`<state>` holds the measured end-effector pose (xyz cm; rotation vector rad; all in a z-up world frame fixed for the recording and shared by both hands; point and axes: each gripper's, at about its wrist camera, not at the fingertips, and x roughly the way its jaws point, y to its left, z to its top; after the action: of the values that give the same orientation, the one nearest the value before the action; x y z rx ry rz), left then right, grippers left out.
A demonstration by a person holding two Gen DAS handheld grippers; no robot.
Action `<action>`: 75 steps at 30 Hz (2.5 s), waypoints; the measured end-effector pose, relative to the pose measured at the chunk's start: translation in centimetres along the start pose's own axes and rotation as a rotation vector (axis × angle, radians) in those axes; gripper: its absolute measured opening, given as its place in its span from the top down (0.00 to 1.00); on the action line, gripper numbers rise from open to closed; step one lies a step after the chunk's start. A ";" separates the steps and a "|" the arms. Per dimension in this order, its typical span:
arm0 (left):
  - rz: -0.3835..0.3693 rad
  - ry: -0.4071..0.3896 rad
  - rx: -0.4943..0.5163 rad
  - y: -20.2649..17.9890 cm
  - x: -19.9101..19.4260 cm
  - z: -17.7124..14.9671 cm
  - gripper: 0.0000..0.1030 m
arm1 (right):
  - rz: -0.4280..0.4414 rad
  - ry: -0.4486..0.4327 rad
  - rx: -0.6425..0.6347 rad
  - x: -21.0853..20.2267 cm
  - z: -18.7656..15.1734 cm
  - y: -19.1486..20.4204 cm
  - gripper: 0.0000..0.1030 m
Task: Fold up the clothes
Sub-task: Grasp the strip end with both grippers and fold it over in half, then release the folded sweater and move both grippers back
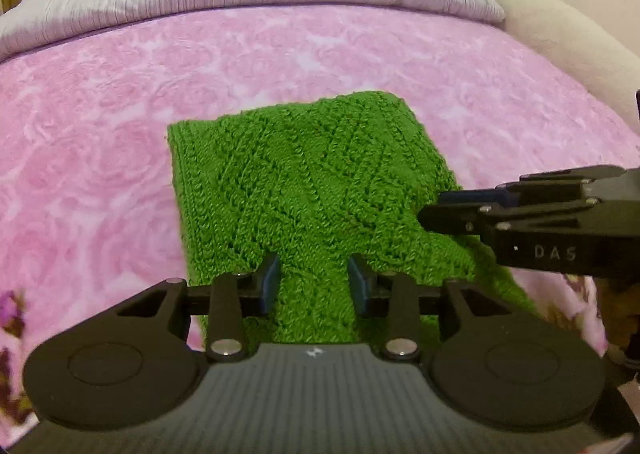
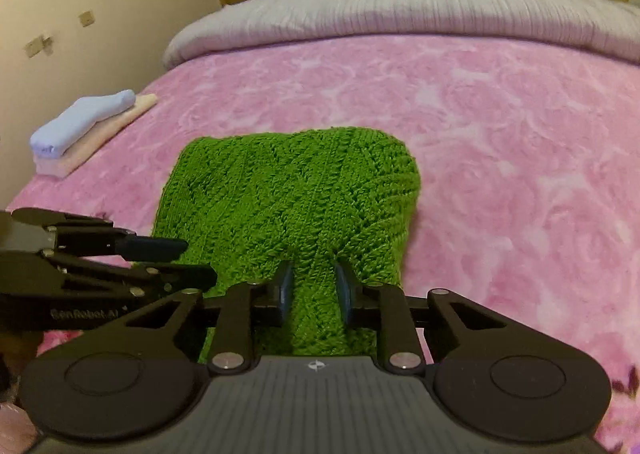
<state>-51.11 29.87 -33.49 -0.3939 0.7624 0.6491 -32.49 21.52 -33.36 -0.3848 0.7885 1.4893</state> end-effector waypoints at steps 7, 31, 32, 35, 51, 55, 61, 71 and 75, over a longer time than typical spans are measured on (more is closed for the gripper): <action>0.014 -0.071 0.003 1.5 -2.1 3.4 0.74 | 0.035 -0.036 0.030 -1.3 3.6 -0.9 0.76; 0.140 -0.021 -0.095 2.1 -4.0 2.9 0.71 | -0.083 0.006 0.182 -3.3 2.1 -2.3 0.50; 0.154 -0.011 -0.110 1.6 -4.9 1.9 0.66 | -0.087 0.021 0.201 -4.2 1.0 -2.1 0.50; 0.179 0.023 -0.154 0.0 -6.7 -0.7 0.63 | -0.090 0.061 0.246 -6.3 -1.9 -1.5 0.47; 0.322 -0.028 -0.119 -7.9 -17.2 -6.2 0.43 | -0.161 0.051 0.203 -14.7 -7.1 0.9 0.25; 0.345 -0.042 -0.131 -9.0 -19.0 -7.2 0.42 | -0.137 0.050 0.156 -15.9 -7.8 2.3 0.22; 0.378 -0.046 -0.159 -10.7 -21.1 -9.2 0.41 | -0.112 0.053 0.101 -17.4 -8.8 3.5 0.21; 0.410 -0.054 -0.185 -12.1 -23.5 -11.3 0.40 | -0.083 0.043 0.048 -18.7 -9.3 4.9 0.20; 0.407 -0.070 -0.169 -11.7 -24.0 -11.1 0.39 | -0.083 0.017 0.052 -19.1 -9.2 5.9 0.20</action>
<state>-62.06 5.72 -22.00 -0.3705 0.7289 1.1094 -38.37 1.80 -25.56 -0.3877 0.8139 1.3874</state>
